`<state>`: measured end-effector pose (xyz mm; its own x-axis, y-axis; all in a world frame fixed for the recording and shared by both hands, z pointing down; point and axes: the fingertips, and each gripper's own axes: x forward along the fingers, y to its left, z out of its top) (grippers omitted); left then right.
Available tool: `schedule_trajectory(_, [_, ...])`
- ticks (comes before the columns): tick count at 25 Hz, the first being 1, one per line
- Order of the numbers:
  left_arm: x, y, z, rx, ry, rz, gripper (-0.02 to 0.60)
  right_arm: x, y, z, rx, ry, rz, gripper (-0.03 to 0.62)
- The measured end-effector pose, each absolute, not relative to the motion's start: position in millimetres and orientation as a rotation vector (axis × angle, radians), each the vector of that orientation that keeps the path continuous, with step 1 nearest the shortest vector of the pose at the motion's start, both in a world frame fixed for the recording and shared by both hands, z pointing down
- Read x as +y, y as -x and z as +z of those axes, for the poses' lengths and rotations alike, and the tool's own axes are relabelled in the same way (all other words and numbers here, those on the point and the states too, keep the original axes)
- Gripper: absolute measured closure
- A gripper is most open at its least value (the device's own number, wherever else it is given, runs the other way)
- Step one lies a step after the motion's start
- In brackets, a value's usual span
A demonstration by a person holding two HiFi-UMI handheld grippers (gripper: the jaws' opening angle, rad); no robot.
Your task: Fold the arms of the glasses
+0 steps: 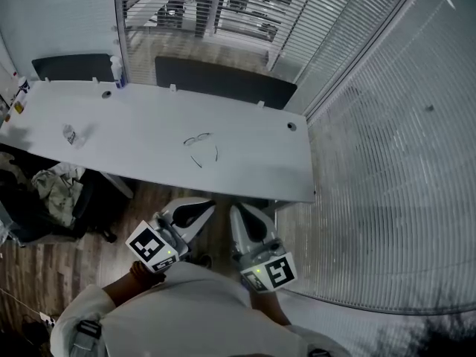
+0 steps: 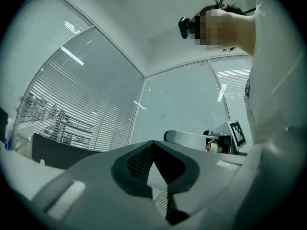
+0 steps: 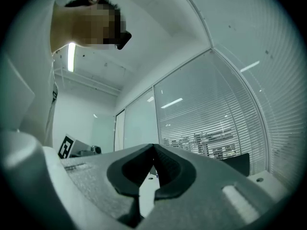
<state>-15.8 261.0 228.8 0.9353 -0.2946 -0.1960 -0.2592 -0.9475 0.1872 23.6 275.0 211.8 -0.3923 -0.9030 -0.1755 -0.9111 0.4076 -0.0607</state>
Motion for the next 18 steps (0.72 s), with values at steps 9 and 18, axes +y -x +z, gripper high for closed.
schedule_trajectory(9, [266.2,-8.5,227.0,-0.477,-2.933,-0.322,0.578,282.3,-51.1,209.2,2.465,1.582,0.026,0.592])
schedule_trajectory(18, [263.4,-24.1,228.4,-0.562,-2.913,-0.321,0.578,284.2,-74.6,212.6,2.469,1.568,0.006,0.592])
